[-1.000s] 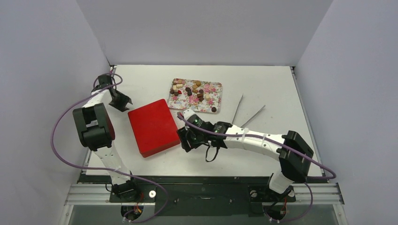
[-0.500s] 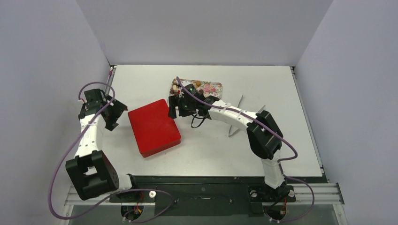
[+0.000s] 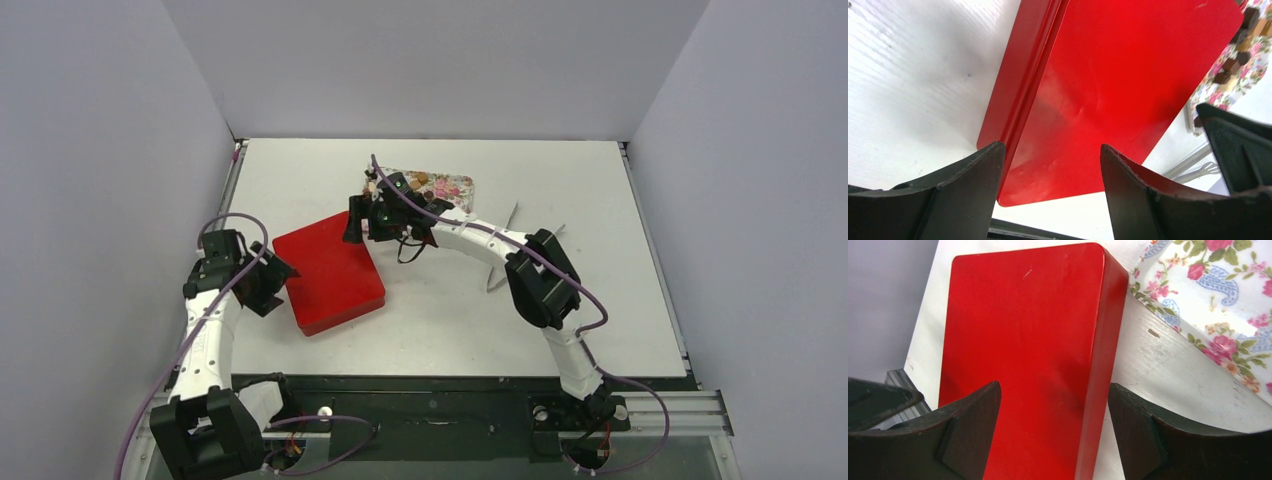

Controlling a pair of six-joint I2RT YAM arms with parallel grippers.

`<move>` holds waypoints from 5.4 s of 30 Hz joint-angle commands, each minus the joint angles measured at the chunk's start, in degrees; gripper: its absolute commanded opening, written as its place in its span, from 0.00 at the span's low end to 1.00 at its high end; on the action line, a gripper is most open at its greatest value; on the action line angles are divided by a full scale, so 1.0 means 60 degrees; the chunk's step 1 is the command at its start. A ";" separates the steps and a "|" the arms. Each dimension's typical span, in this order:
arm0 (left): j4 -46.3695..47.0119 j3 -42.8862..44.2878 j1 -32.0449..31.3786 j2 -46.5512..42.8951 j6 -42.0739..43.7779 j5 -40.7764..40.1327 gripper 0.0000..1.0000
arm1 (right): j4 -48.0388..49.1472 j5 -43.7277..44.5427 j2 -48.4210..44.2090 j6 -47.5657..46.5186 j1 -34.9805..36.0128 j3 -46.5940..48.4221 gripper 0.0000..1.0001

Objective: Pack the chocolate
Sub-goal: Close the box lid on the packing box, then pick up the box lid from the center of the board.

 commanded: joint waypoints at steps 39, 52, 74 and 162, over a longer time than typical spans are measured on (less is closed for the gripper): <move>0.0652 -0.0052 -0.1017 0.1212 -0.0150 -0.0661 0.55 | 0.0234 0.0096 0.1012 0.0678 0.0160 0.1322 0.62; 0.1162 0.0199 -0.1435 0.1811 -0.0277 -0.1447 0.59 | 0.0205 -0.0006 0.0705 0.0441 -0.0025 0.0951 0.63; 0.1541 0.0687 -0.1435 0.2335 -0.0144 -0.1549 0.62 | -0.0019 -0.0145 -0.0208 0.0294 -0.0404 0.0790 0.73; 0.1800 0.1196 -0.0624 0.1585 0.0564 -0.0917 0.49 | -0.1042 0.0434 0.2039 0.1182 0.0699 0.3523 0.52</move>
